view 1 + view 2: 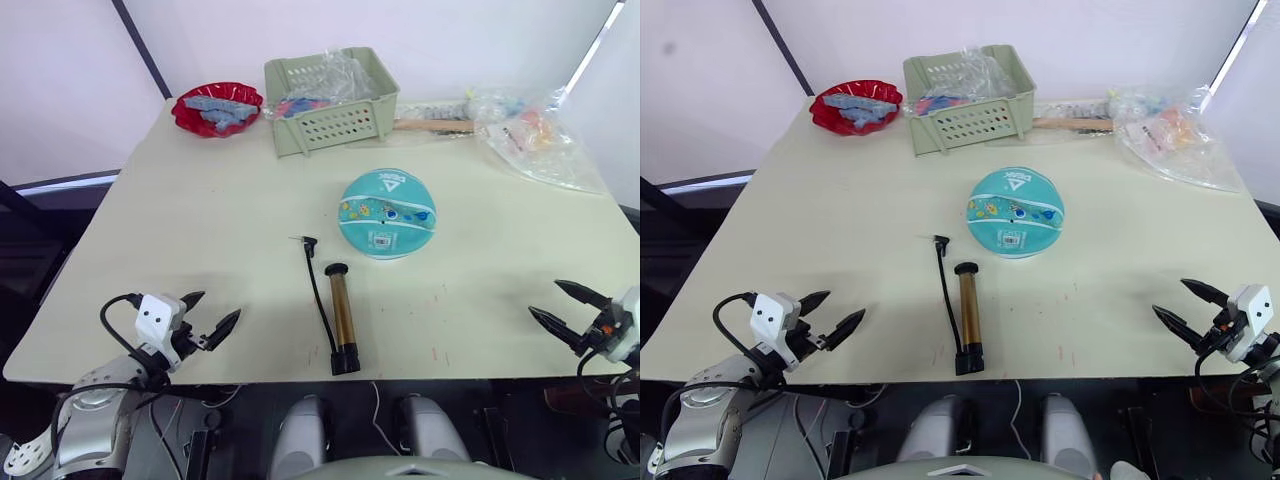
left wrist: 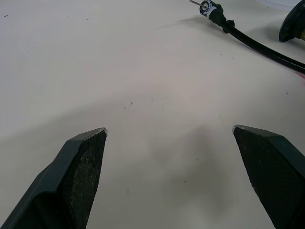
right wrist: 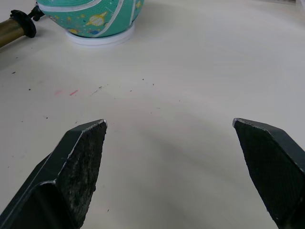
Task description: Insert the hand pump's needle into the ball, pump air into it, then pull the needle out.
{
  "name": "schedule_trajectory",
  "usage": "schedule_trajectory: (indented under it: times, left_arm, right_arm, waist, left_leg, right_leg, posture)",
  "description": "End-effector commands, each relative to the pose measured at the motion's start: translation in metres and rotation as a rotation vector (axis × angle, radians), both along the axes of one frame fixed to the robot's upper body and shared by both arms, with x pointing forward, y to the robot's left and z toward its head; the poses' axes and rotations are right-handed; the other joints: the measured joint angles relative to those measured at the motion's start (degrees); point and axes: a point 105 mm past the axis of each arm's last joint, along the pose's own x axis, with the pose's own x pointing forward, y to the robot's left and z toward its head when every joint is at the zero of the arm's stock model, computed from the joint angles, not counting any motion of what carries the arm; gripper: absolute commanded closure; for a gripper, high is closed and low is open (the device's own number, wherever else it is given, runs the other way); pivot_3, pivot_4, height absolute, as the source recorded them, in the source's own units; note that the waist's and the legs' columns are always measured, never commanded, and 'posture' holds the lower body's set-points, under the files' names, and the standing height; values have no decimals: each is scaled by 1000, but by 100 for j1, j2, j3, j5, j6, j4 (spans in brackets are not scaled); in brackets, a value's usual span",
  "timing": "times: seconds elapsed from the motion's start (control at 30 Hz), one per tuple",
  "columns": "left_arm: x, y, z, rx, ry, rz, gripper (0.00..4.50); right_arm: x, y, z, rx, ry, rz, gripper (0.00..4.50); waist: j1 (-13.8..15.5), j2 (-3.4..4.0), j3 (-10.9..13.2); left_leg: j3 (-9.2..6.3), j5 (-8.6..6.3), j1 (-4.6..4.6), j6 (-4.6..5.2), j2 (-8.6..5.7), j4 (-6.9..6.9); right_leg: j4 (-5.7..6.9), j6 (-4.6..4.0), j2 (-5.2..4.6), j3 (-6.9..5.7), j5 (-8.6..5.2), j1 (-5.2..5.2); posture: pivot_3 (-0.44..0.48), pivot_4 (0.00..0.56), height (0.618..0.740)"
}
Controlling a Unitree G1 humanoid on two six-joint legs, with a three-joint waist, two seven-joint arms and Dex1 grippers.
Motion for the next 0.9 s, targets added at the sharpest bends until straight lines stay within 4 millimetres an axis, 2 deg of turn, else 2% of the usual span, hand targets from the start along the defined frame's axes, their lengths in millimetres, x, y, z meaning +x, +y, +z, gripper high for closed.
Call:
schedule_trajectory:
  times: [0.03,0.67,0.9]
  left_arm:
    - [0,0,10,21,-36,-14,0]
    - [-6,-4,10,-3,-42,-16,0]
    - [-1,-19,15,-44,-43,-27,0]
  right_arm:
    - [-5,-7,4,-12,-38,-16,62]
    - [-10,-5,-4,4,-44,19,62]
    - [-10,4,12,12,-84,97,62]
  waist:
    - [0,0,0]
    - [0,0,0]
    - [1,0,0]
  left_leg:
    - [-1,0,0,0,0,0]
    - [-13,1,10,0,4,6]
    - [-13,1,10,0,4,6]
  right_leg:
    - [0,0,0,-3,0,2]
    - [0,-2,3,8,2,5]
    - [0,-2,2,8,2,5]
  posture:
    - [0,150,738]
    - [0,150,738]
    - [0,150,738]
